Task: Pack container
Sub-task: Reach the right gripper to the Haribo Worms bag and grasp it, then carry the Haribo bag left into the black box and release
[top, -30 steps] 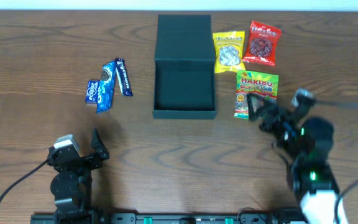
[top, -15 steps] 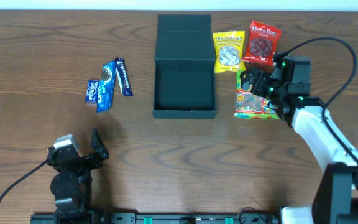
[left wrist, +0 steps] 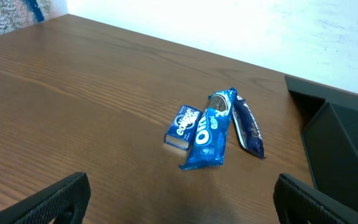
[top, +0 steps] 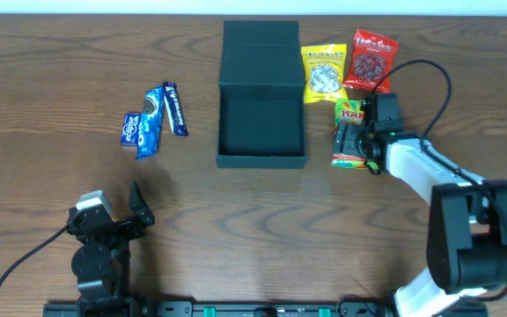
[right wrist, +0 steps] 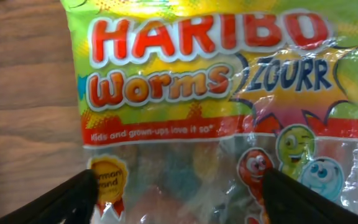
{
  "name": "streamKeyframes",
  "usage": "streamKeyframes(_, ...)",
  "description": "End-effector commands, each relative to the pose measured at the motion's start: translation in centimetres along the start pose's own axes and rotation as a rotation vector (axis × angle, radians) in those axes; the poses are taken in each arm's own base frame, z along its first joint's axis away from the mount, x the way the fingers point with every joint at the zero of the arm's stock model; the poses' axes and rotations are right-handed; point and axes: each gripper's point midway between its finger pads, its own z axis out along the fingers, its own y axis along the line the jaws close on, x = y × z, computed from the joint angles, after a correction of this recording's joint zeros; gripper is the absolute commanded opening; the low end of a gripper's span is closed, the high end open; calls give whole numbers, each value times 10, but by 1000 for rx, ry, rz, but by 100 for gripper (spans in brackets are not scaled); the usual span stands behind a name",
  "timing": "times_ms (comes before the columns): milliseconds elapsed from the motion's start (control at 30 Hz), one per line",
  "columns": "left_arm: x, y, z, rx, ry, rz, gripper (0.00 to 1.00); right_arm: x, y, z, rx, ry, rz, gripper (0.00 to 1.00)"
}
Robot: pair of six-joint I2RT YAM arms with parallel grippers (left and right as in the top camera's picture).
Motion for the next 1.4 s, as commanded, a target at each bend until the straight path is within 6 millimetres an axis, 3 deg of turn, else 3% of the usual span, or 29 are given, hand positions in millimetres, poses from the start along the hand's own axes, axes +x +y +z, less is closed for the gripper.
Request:
streamKeyframes(0,12,6,3,-25,23,-4,95,11,-7,12,66,37,10,74)
streamKeyframes(167,12,6,3,-25,23,-4,95,15,-9,14,74,51,36,46)
streamKeyframes(267,12,6,3,-25,23,-4,95,16,-8,14,69,55,36,22)
streamKeyframes(400,12,6,3,-25,24,-4,95,17,-4,14,48,63,37,1)
streamKeyframes(600,12,6,3,-25,24,-4,95,20,10,11,-34,87,41,2)
streamKeyframes(733,12,6,3,-25,24,-4,95,11,15,-4,-54,73,64,2)
streamKeyframes(867,12,6,3,-25,24,-4,95,-23,24,-46,-93,-32,67,2)
streamKeyframes(1133,12,6,3,-25,24,-4,95,-71,42,-131,-198,-254,128,2)
streamKeyframes(1233,12,6,3,-25,24,-4,95,-82,67,-161,-267,-316,124,2)
streamKeyframes(1367,12,6,3,-25,23,-4,95,-82,117,-180,-373,-351,84,2)
